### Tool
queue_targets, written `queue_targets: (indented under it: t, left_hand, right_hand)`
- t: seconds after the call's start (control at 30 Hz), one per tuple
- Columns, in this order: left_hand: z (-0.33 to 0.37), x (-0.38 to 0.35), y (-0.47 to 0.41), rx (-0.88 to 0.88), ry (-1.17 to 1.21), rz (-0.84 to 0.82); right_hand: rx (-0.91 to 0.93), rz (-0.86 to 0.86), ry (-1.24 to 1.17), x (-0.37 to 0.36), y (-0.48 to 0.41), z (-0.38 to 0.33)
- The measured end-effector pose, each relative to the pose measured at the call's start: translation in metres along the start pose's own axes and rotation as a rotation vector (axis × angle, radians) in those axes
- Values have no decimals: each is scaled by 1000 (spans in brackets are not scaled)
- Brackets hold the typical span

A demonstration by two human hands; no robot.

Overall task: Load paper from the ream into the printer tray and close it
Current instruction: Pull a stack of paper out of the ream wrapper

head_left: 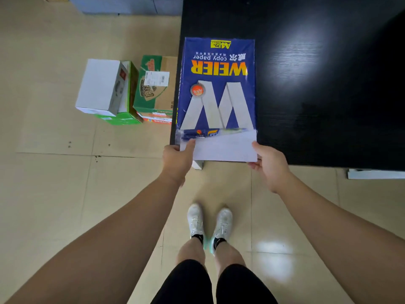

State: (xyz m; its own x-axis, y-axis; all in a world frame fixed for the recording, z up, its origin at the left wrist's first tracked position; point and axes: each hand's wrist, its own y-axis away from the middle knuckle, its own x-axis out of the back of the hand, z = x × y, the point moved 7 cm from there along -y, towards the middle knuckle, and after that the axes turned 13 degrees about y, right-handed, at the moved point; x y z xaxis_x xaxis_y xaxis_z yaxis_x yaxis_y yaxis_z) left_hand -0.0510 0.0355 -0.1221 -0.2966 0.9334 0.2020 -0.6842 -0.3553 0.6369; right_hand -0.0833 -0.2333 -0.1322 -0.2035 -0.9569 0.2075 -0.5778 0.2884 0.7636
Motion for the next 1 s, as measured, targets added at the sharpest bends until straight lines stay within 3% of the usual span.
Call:
queue_targets:
  t: [0.13, 0.33, 0.7, 1.0]
  left_hand:
    - [-7, -5, -2, 123, -20, -15]
    - [-17, -3, 4, 130, -6, -92]
    - [-17, -6, -12, 194, 60, -199]
    - [-32, 5, 24, 174, 43, -286]
  right_hand:
    - [89, -12, 145, -7, -7, -11]
    - [120, 14, 244, -9, -5, -3]
    - [115, -5, 209, -17, -1, 1]
    - [88, -1, 259, -8, 30, 31]
